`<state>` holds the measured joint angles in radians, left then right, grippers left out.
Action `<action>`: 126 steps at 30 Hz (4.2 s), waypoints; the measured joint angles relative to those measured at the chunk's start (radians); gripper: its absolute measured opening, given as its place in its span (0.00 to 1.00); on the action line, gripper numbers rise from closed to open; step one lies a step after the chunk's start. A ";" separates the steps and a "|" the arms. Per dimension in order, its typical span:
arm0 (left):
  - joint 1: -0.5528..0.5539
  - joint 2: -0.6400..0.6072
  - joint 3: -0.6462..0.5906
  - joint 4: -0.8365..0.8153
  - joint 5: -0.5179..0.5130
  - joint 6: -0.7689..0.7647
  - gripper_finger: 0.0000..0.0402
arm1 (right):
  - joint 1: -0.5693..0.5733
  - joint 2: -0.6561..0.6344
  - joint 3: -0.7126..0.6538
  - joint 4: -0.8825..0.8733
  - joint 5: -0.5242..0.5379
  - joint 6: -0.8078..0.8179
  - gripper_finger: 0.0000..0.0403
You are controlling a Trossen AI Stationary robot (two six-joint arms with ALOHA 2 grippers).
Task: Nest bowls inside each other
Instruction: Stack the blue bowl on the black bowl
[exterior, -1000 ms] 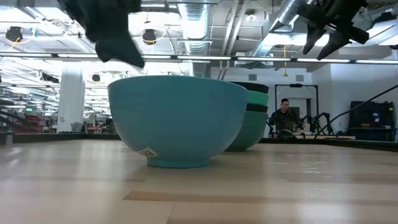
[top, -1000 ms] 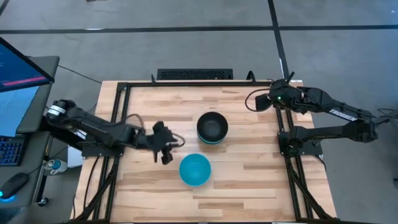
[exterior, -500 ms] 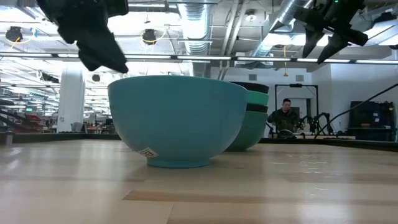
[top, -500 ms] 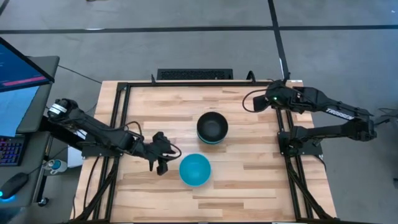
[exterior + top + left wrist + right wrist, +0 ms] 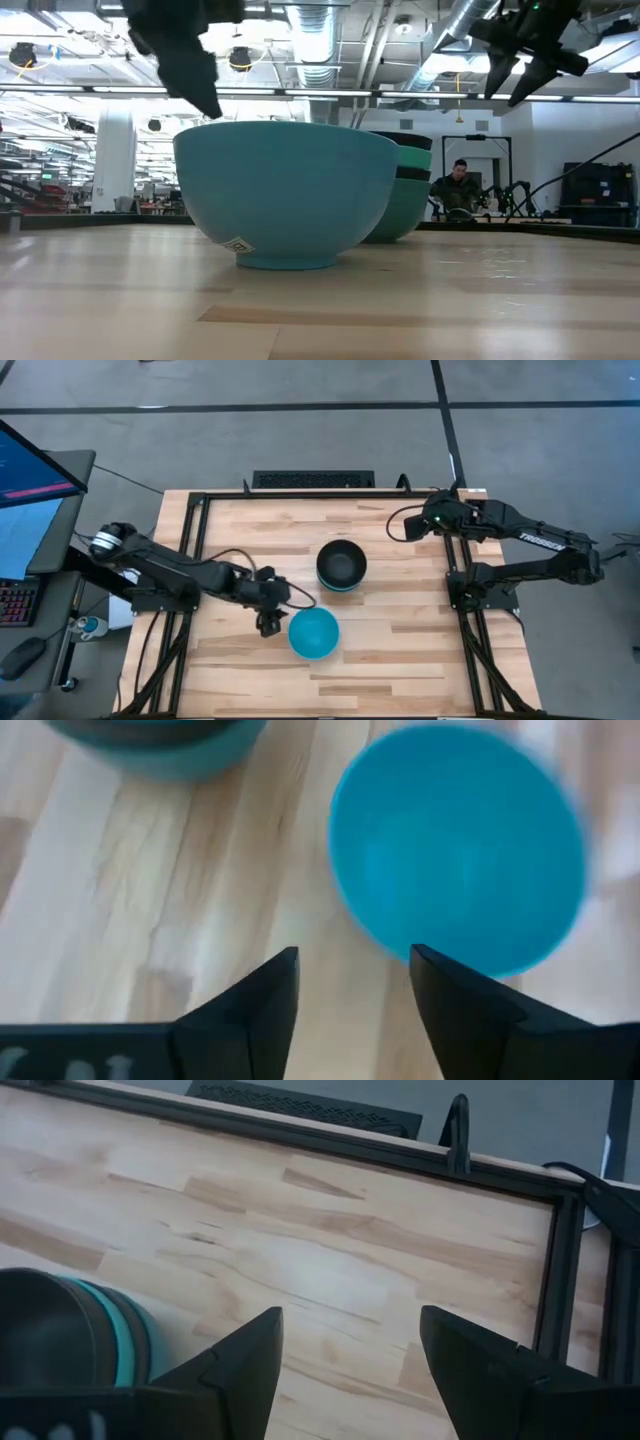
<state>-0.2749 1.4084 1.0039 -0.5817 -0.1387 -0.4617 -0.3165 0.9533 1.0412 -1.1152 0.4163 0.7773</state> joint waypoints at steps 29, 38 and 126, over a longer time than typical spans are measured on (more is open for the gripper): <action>0.013 0.231 0.058 0.085 0.052 -0.112 0.42 | 0.047 -0.112 -0.001 -0.012 0.004 -0.055 0.64; 0.017 0.230 0.040 0.098 0.052 -0.066 0.13 | 0.047 -0.110 -0.001 -0.011 0.004 -0.049 0.64; 0.510 0.793 1.231 -0.560 0.183 0.627 0.00 | 0.021 -0.110 0.000 -0.052 0.015 -0.052 0.64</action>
<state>0.2353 2.2014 2.2353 -1.1420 0.0448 0.1654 -0.2951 0.8429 1.0409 -1.1673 0.4315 0.7254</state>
